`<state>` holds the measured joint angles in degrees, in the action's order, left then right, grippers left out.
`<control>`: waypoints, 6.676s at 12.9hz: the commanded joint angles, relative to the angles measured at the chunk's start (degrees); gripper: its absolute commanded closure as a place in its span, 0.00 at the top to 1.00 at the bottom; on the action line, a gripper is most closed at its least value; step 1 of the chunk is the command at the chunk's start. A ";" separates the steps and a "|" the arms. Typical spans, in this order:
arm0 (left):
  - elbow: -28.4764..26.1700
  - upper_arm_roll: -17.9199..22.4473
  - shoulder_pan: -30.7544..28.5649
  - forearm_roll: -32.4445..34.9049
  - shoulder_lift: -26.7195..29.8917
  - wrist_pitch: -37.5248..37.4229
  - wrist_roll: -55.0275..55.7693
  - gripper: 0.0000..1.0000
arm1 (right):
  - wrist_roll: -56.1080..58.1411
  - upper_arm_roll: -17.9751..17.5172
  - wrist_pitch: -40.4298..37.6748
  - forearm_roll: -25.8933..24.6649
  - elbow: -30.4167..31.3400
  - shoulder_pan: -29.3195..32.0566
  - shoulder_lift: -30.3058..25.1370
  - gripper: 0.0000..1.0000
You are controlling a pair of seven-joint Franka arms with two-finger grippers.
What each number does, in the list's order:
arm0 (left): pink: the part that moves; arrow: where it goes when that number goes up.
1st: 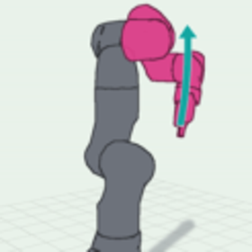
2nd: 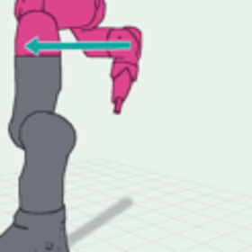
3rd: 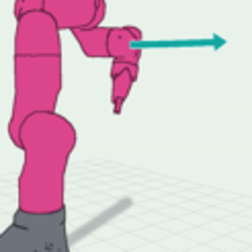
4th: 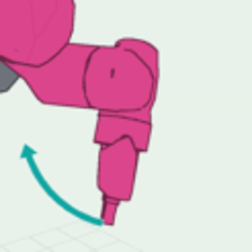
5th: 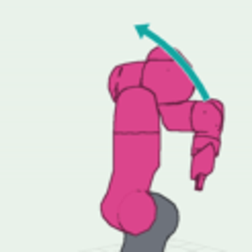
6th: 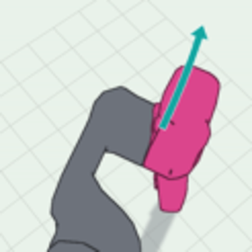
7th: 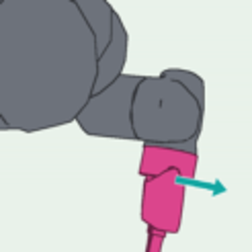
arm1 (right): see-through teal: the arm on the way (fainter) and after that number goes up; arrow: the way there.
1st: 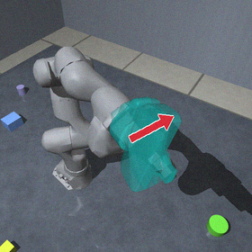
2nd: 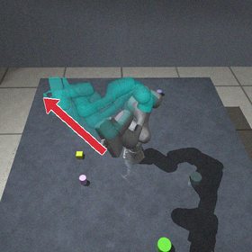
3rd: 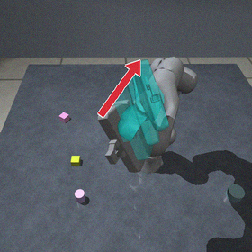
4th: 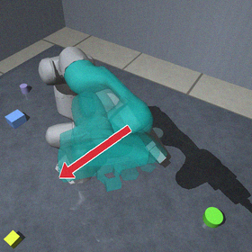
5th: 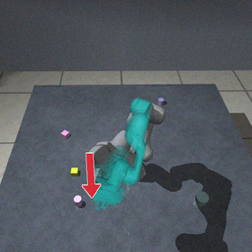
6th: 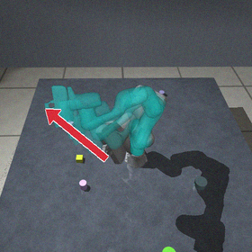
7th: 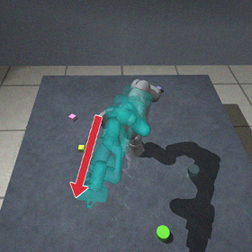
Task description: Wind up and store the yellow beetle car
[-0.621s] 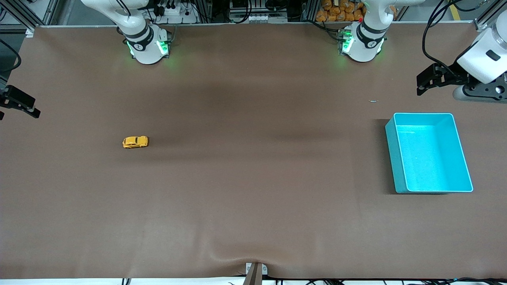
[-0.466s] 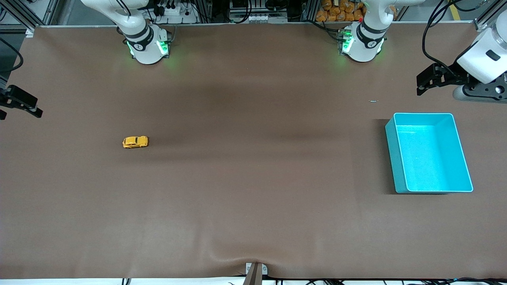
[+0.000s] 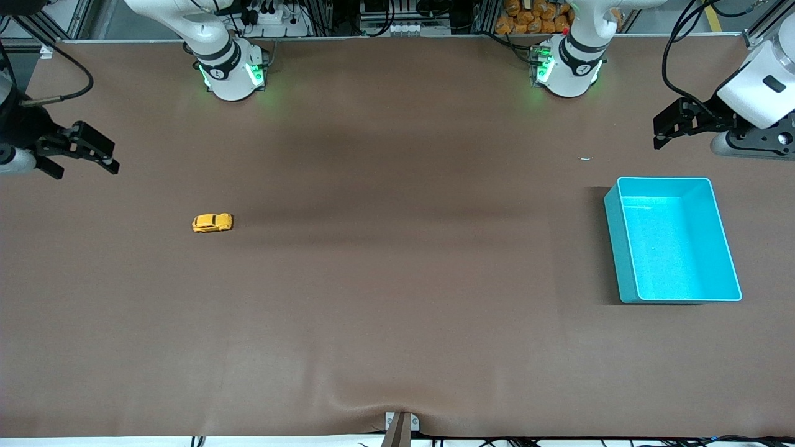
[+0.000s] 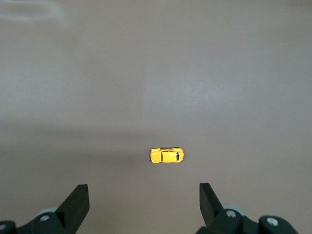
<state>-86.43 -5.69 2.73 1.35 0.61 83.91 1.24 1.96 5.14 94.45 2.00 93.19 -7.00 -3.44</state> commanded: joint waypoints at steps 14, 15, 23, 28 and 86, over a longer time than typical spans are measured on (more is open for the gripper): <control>0.56 0.16 -0.44 -1.00 0.10 -0.59 0.78 1.00 | 24.53 0.31 18.11 -0.76 26.32 1.55 -0.78 1.00; 0.56 0.16 -0.44 -1.00 0.01 -0.59 0.78 1.00 | 29.11 0.31 21.62 -0.76 29.21 1.55 -0.78 1.00; 0.56 0.25 -0.44 -0.92 -0.08 -0.59 0.78 1.00 | 70.25 0.40 40.19 -1.82 41.45 2.07 5.53 1.00; 0.56 0.25 -0.44 -1.00 -0.08 -0.59 0.87 1.00 | 75.73 0.40 49.24 -7.68 44.44 2.07 12.22 1.00; -13.24 -6.70 -0.09 -11.10 0.27 9.34 42.69 1.00 | 101.66 0.05 23.87 -3.84 17.04 19.92 27.43 1.00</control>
<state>-96.49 -12.14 3.14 -7.55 -1.16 90.78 41.79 101.99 5.87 122.08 -3.24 113.88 12.17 22.84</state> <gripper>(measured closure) 0.000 0.000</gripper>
